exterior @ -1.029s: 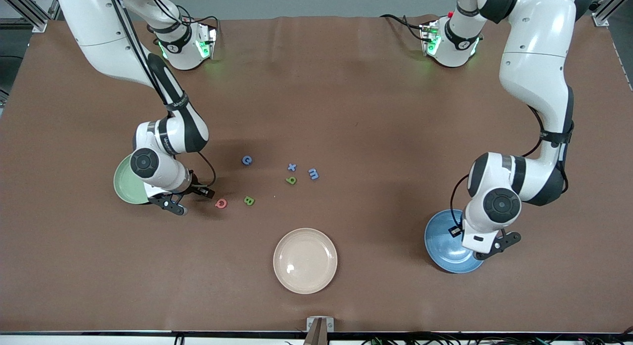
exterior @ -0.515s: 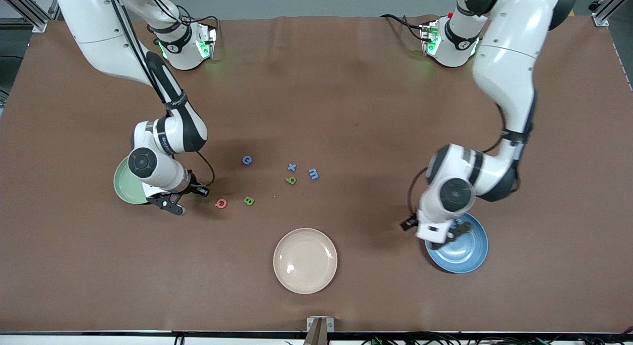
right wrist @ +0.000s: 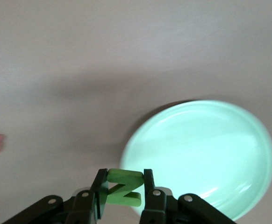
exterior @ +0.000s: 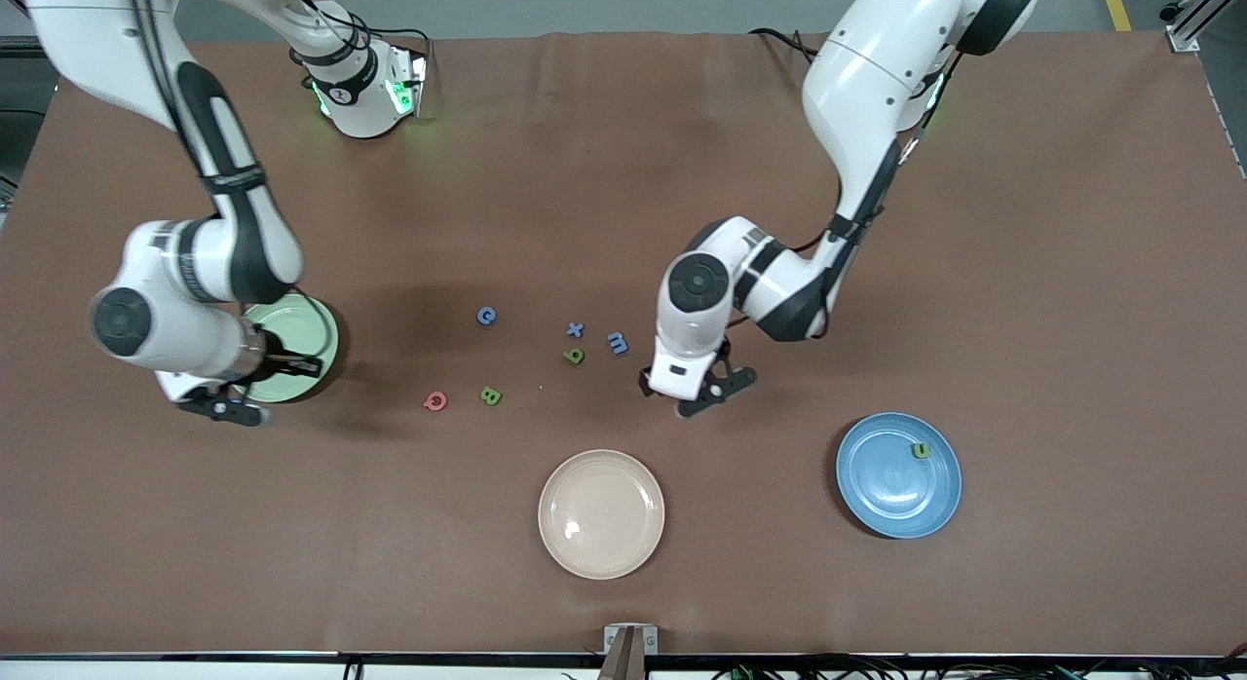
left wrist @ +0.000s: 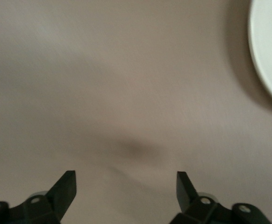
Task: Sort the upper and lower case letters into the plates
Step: 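Release the Z in the green plate while the left gripper reaches a letter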
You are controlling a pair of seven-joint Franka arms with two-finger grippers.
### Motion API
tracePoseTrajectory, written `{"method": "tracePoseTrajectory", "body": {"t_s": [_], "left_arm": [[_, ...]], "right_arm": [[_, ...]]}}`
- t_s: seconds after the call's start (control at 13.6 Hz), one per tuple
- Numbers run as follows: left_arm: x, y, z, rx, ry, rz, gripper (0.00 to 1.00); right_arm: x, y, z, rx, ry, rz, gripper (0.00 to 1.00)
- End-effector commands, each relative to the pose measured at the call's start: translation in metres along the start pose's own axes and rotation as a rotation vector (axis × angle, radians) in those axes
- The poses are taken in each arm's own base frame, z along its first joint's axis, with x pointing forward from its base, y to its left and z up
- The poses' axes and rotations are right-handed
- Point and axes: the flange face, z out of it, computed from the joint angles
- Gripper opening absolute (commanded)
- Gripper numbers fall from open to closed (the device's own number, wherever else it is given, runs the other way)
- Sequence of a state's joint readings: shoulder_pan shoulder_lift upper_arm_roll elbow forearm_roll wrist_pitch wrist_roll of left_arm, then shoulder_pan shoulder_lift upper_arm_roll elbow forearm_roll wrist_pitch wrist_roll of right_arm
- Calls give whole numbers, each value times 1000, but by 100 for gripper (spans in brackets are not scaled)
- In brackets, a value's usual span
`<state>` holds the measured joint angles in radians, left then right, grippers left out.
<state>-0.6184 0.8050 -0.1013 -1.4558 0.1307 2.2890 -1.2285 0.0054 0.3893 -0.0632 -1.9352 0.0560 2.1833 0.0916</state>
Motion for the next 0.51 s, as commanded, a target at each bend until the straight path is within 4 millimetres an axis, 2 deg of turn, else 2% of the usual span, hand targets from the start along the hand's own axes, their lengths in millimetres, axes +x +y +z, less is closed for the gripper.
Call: {"method": "tracePoseTrajectory", "body": {"t_s": [0.0, 0.15, 0.22, 0.44], "left_arm": [[-16, 9, 18, -19, -3, -56, 85], [-37, 19, 27, -50, -1, -88, 85], [-40, 20, 29, -51, -1, -92, 84], [-57, 32, 29, -63, -4, -123, 80]], "right_arm": [[-5, 52, 19, 18, 6, -96, 16], [-13, 82, 39, 18, 43, -164, 16], [-20, 92, 52, 16, 54, -176, 16], [-38, 97, 79, 7, 87, -178, 16]]}}
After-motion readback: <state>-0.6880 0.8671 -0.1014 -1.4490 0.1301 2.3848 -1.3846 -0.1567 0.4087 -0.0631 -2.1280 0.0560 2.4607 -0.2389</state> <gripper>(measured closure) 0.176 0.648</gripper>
